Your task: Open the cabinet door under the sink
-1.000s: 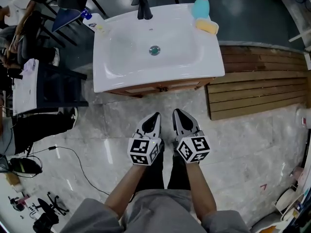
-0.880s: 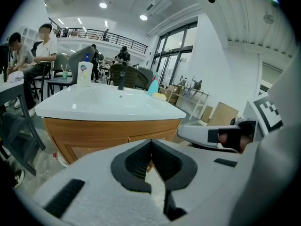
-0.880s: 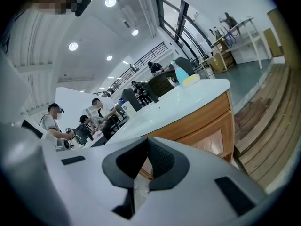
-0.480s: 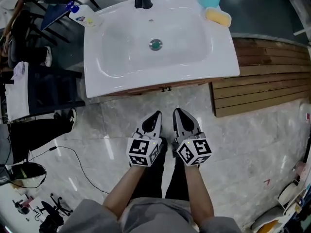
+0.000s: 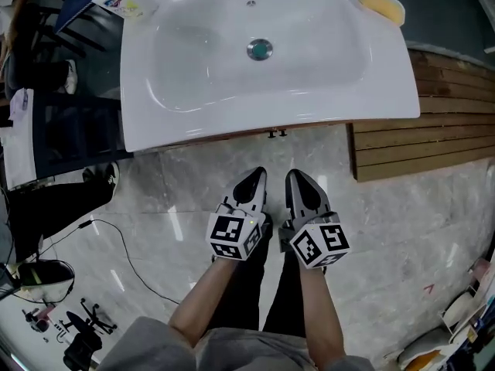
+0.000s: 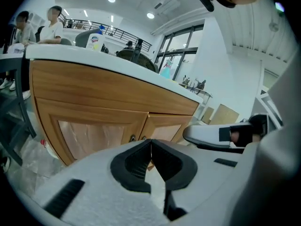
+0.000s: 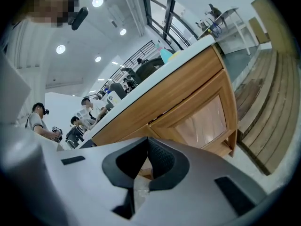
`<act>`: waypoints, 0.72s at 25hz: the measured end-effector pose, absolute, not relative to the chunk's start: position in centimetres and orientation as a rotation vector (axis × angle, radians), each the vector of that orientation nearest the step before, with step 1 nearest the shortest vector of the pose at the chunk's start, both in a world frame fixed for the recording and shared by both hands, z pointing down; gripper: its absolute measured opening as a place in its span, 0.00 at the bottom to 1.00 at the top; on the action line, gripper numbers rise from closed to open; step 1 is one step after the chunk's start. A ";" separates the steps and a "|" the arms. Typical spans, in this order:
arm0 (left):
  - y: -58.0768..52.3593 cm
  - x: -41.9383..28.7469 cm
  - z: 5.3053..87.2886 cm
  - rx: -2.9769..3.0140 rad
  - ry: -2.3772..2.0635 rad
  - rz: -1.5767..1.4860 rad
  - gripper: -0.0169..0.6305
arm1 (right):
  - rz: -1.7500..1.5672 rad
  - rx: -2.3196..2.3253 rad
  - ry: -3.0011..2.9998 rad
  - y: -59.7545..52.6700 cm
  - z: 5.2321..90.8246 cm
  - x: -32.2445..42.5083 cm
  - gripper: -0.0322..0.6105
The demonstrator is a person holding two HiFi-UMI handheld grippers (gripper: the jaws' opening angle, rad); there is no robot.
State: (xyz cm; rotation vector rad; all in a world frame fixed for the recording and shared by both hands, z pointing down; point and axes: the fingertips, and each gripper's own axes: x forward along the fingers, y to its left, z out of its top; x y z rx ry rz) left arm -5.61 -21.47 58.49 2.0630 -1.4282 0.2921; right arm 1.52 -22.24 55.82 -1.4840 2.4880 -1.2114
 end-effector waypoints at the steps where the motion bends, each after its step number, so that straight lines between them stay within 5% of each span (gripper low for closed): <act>1: -21.5 -5.7 59.1 2.063 -1.428 0.284 0.04 | -1.212 -1.481 2.496 -22.3 56.3 1.3 0.07; 18: -24.8 -5.4 69.3 1.977 -1.454 0.209 0.11 | -1.254 -1.451 2.536 -23.3 60.8 1.2 0.07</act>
